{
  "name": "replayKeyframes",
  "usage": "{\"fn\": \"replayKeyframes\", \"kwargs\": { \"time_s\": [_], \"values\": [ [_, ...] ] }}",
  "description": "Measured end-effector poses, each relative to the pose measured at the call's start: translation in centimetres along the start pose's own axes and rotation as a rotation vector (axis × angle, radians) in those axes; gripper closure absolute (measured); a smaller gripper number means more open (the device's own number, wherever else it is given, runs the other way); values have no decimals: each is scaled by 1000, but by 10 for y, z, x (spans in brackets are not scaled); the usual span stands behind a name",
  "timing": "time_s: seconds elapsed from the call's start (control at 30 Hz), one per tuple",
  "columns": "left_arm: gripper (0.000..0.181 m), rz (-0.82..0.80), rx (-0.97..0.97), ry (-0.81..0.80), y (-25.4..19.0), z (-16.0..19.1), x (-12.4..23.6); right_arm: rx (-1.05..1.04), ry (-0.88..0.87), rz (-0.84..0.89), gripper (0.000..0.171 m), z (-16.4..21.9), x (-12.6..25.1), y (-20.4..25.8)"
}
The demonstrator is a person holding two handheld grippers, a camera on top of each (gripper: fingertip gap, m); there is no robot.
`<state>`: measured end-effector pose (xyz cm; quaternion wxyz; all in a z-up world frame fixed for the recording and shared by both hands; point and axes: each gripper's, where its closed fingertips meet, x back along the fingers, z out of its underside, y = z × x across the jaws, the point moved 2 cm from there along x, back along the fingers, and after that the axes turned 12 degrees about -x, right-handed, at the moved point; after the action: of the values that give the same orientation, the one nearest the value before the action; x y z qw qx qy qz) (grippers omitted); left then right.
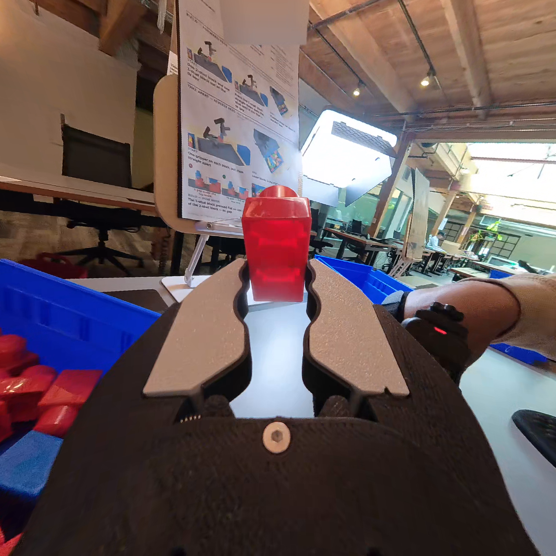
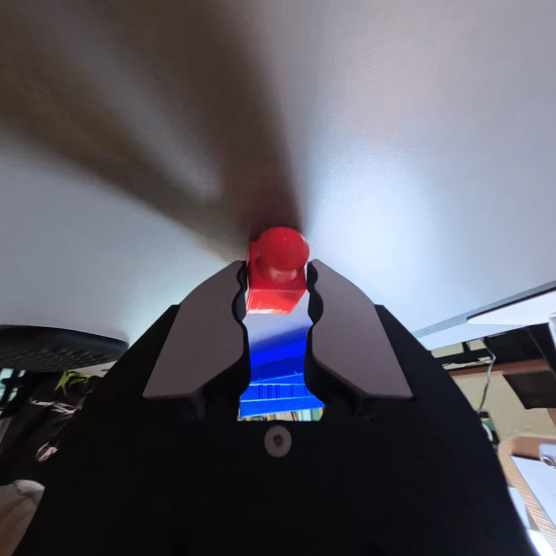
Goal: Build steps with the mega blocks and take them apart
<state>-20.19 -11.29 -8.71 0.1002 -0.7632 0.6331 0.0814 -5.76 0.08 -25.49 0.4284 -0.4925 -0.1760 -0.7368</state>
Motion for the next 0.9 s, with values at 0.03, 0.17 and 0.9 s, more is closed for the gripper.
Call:
{"fn": "replayKeyframes", "kwargs": {
  "time_s": [0.03,0.17,0.9],
  "values": [
    [145,13,9,-1,-3,1,-1,-23,-24,-7,133,1,2,-1],
    [146,123,46,9,-29,7,-8,-217,-555,-68,134,17,50,-6],
    [146,728,256,253,-218,69,-21,-701,-2326,-631,134,116,126,32]
  ]
}}
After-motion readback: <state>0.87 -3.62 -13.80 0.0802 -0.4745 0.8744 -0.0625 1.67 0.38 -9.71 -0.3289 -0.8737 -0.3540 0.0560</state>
